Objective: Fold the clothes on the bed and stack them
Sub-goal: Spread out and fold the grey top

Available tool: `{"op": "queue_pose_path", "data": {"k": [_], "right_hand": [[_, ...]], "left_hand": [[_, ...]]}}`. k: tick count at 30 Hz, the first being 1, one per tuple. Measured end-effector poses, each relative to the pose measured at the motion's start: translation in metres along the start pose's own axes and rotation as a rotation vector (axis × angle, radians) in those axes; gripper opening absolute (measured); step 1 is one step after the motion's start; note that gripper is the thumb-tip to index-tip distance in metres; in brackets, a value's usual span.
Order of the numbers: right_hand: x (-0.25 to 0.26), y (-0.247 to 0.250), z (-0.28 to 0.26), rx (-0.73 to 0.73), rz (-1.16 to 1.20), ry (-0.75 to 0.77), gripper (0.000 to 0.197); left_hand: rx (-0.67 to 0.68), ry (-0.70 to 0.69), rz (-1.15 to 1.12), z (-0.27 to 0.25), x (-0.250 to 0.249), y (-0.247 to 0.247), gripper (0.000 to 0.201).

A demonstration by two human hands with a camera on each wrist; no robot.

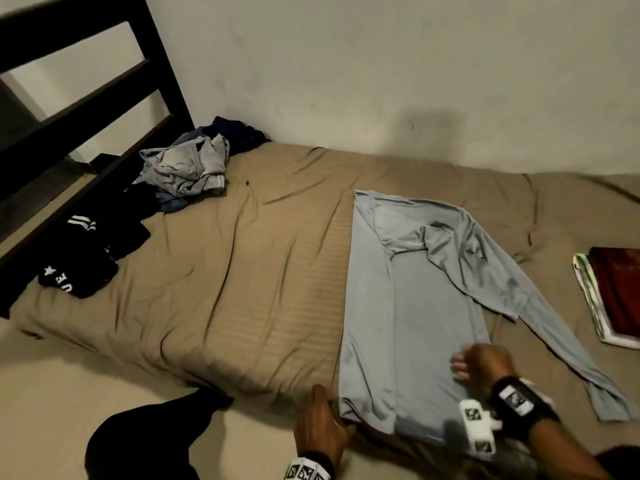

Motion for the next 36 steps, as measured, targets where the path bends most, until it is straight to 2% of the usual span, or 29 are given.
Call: {"op": "queue_pose_path", "data": {"k": [1, 2, 4, 5, 7, 10, 13, 16, 19, 22, 24, 26, 27, 31, 34, 36], "right_hand": [[-0.035, -0.016, -0.021, 0.036, -0.075, -0.033, 0.019], [-0.066, -0.020, -0.024, 0.038, -0.170, -0.023, 0.019], [-0.102, -0.042, -0.035, 0.040, -0.308, 0.107, 0.023], [-0.112, -0.052, -0.036, 0.060, -0.408, 0.165, 0.030], [-0.124, -0.067, -0.043, 0.079, -0.581, 0.159, 0.039], [-0.123, -0.081, -0.050, 0.080, -0.666, 0.139, 0.034], [-0.112, -0.082, -0.061, 0.082, -0.520, 0.155, 0.012], [-0.109, -0.074, -0.072, 0.059, -0.449, 0.132, 0.021], [-0.114, -0.069, -0.070, 0.024, -0.608, 0.136, 0.039], [-0.126, -0.073, -0.074, 0.031, -0.664, 0.098, 0.033], [-0.132, -0.075, -0.079, 0.061, -0.524, 0.058, 0.025], [-0.141, -0.072, -0.080, 0.072, -0.320, -0.036, 0.013], [-0.144, -0.068, -0.080, 0.057, -0.256, -0.072, 0.010], [-0.149, -0.067, -0.079, 0.085, -0.239, -0.098, 0.014], [-0.147, -0.073, -0.080, 0.129, -0.233, -0.088, 0.022], [-0.143, -0.074, -0.082, 0.147, -0.221, -0.075, 0.023]], "left_hand": [[0.013, -0.033, -0.029, 0.001, 0.002, -0.006, 0.064], [0.036, -0.051, -0.077, 0.000, 0.001, -0.009, 0.067], [0.023, -0.108, -0.102, -0.003, -0.004, -0.018, 0.066], [-0.012, -0.133, -0.094, -0.004, -0.004, -0.019, 0.062], [-0.069, -0.166, -0.078, -0.004, -0.004, -0.020, 0.051], [-0.123, -0.231, -0.081, 0.002, -0.003, -0.023, 0.032], [-0.163, -0.272, -0.108, 0.001, -0.003, -0.018, 0.024], [-0.199, -0.249, -0.184, -0.005, -0.001, -0.007, 0.034], [-0.193, -0.250, -0.186, -0.009, -0.002, -0.004, 0.037], [-0.163, -0.261, -0.204, -0.013, -0.002, -0.010, 0.027], [-0.199, -0.177, -0.354, -0.015, 0.009, -0.012, 0.032], [-0.187, -0.045, -0.504, -0.015, 0.025, -0.020, 0.037], [-0.185, -0.023, -0.553, -0.016, 0.027, -0.023, 0.039], [-0.252, -0.067, -0.452, -0.017, 0.021, -0.014, 0.027], [-0.210, -0.117, -0.358, -0.011, 0.014, -0.012, 0.049], [-0.205, -0.213, -0.274, -0.006, 0.004, -0.015, 0.051]]}}
Point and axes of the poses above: each hand's wrist, its own z-axis towards the middle knuckle, its own y-axis out of the back of the hand, x = y × z, the point moved 8 cm from there along z, towards the middle knuckle, and after that the axes turned 10 degrees about z, right-handed, at the moved point
